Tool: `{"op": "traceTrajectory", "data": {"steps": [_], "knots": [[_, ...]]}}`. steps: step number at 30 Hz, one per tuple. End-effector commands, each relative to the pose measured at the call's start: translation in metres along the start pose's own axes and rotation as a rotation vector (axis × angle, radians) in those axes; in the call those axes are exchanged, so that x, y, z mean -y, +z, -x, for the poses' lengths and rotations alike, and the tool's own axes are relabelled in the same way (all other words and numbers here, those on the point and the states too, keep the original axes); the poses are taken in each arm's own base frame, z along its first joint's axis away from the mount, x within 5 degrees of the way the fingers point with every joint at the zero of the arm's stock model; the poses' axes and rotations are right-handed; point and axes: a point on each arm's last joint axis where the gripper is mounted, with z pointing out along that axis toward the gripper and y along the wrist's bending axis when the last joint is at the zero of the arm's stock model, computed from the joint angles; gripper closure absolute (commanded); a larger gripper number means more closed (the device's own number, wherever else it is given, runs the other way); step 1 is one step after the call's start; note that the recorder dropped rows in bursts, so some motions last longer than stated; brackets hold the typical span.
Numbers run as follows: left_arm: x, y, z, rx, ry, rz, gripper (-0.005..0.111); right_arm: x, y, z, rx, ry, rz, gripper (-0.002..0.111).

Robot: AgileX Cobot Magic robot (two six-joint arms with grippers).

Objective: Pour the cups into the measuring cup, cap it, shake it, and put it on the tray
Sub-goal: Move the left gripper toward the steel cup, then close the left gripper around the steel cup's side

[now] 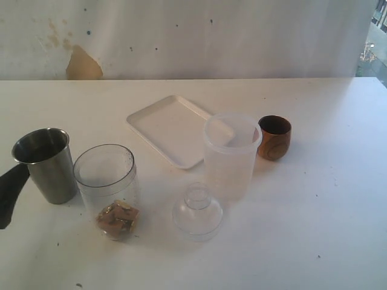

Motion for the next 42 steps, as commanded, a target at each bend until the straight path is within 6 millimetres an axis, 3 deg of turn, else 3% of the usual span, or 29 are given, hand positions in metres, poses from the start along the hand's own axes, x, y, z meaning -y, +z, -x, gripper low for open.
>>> {"op": "traceTrajectory", "data": {"steps": [1,13,29,42], "knots": [[0.000,0.011,-0.009,-0.026,0.020,-0.035,0.002,0.000,0.000,-0.001,0.008,-0.013,0.001,0.108],[-0.009,0.051,-0.036,-0.189,0.008,-0.057,0.002,0.000,0.000,-0.001,0.008,-0.013,0.001,0.108],[-0.022,0.104,-0.061,-0.173,0.098,-0.085,0.002,0.000,0.000,-0.001,0.008,-0.011,0.001,0.108],[-0.029,0.128,-0.076,-0.187,0.084,-0.077,0.002,0.000,0.000,-0.001,0.008,-0.009,0.002,0.108]]}}
